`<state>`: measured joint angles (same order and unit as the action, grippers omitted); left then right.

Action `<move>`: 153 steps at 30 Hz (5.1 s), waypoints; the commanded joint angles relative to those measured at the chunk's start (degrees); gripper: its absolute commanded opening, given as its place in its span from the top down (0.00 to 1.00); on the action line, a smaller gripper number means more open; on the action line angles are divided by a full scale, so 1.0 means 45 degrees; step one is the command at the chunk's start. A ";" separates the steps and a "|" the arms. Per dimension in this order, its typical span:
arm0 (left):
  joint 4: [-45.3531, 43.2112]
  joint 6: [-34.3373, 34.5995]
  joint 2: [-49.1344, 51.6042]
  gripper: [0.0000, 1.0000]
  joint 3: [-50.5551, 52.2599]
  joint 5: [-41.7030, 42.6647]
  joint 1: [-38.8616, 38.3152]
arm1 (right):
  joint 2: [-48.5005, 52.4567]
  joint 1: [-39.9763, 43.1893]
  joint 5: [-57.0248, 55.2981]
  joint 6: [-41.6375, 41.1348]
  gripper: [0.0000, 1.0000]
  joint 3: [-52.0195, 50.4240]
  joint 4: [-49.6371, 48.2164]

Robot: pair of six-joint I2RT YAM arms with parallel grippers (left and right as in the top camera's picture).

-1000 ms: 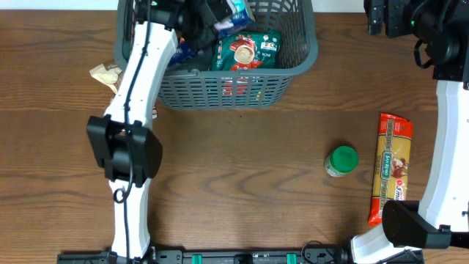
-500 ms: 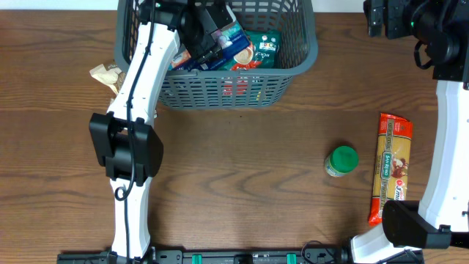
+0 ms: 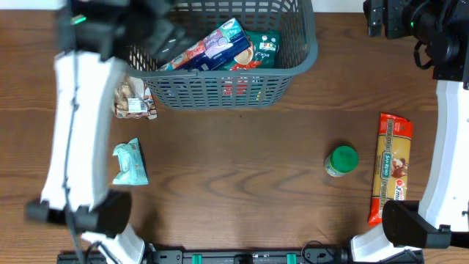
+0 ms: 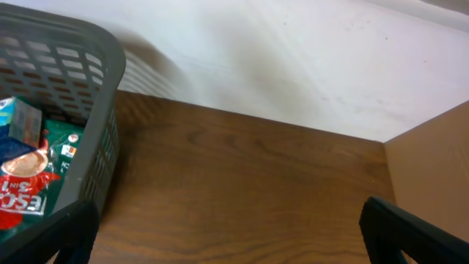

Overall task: Pack container
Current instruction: 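Lift the tissue box and place it into the basket, then lower the left gripper onto the mint-green wipes pouch and grasp, then lift the wipes pouch and lower it into the basket, then withdraw the left gripper beside the snack bag and move right arm out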

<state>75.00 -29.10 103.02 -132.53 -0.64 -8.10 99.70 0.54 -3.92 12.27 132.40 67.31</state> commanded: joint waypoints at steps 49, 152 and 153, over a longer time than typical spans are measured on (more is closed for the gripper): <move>-0.7339 0.6742 -0.2982 0.01 1.7558 0.0049 0.3094 | -0.0010 0.0219 0.0539 -0.0238 0.01 -0.0034 0.0423; -0.8918 -0.3123 0.2803 0.19 0.5892 0.1666 -0.0355 | -0.0010 0.0209 0.0544 -0.0238 0.01 -0.0034 0.1273; -0.8548 -0.3113 0.2297 0.19 0.5892 0.1671 -0.0364 | -0.0010 0.0209 0.0544 -0.0238 0.01 -0.0034 0.1248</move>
<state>34.63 -44.38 119.68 -105.47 6.09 -9.47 99.70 0.58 -1.50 12.05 132.35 72.97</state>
